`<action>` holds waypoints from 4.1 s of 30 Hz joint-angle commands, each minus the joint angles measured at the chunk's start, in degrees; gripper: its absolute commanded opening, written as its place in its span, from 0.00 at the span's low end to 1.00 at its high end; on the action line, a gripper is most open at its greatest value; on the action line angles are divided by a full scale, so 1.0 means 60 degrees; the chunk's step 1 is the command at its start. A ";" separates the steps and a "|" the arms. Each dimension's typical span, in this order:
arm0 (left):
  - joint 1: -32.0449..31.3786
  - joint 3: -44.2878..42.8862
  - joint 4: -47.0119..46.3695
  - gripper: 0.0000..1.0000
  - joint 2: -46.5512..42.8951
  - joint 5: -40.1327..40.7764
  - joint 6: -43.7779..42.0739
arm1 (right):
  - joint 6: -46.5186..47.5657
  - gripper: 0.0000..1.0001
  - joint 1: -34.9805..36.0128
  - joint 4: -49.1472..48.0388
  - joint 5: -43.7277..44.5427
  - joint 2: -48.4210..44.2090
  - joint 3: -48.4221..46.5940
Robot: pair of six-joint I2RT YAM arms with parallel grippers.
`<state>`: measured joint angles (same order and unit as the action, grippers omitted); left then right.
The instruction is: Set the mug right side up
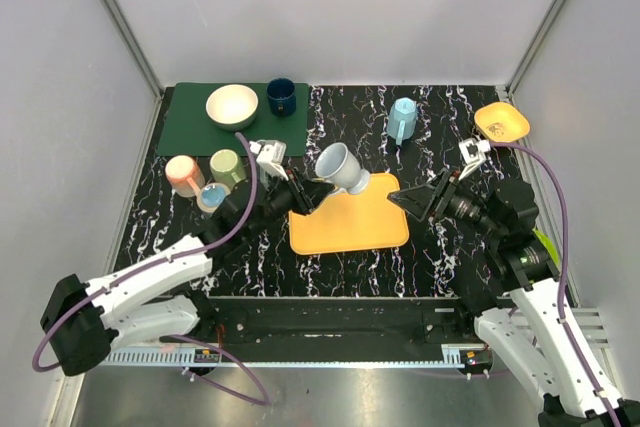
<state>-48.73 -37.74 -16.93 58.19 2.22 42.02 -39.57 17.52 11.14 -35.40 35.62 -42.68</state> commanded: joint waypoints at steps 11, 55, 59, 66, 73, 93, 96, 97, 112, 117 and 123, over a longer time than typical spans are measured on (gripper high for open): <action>-0.1004 -0.2630 0.0756 0.00 0.3699 0.2911 -0.2418 | 0.1644 0.53 0.0054 0.3299 0.3524 -0.0457 -0.0856; -0.1400 -0.4948 0.0213 0.60 0.7445 0.3760 -0.4425 | 0.2172 0.54 0.0303 0.3564 0.4594 -0.0766 -0.0548; -0.1502 -0.4041 0.1031 0.73 0.5525 0.4316 -0.4235 | 0.1821 0.56 0.0288 0.3404 0.5633 -0.0123 -0.0957; -0.1692 -0.2780 0.3200 0.83 0.1818 0.5124 -0.3225 | 0.1819 0.56 0.0288 0.2584 0.8286 0.4204 -0.2860; -0.1766 -0.1387 0.4022 0.90 -0.1052 0.4845 -0.2682 | 0.3486 0.60 0.0274 0.2770 0.8682 0.8913 -0.6228; -0.1751 -0.0244 0.5063 0.99 -0.2741 0.4787 -0.2052 | 0.4120 0.66 -0.0693 0.3566 0.8053 1.4689 -1.1111; -0.1751 -0.0244 0.5048 0.99 -0.2697 0.4757 -0.2081 | 0.4032 0.66 -0.0708 0.3271 0.8082 1.4907 -1.0964; -0.1751 -0.0244 0.5048 0.99 -0.2668 0.4757 -0.2110 | 0.4032 0.66 -0.0693 0.3198 0.8053 1.4952 -1.0964; -0.1751 -0.0288 0.5121 0.99 -0.2331 0.4669 -0.2067 | 0.3930 0.50 -0.0693 0.3095 0.7979 1.5890 -1.1549; -0.1751 -0.0273 0.5121 0.99 -0.2302 0.4684 -0.2111 | 0.3973 0.41 -0.0693 0.3081 0.8038 1.5993 -1.1564; -0.1751 -0.0273 0.5107 0.99 -0.2272 0.4669 -0.2082 | 0.3944 0.29 -0.0693 0.3052 0.8082 1.6007 -1.1579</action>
<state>-59.00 -38.85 14.55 44.42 30.57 29.61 -15.75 13.08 30.26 12.51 131.44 -109.49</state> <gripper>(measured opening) 0.984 0.324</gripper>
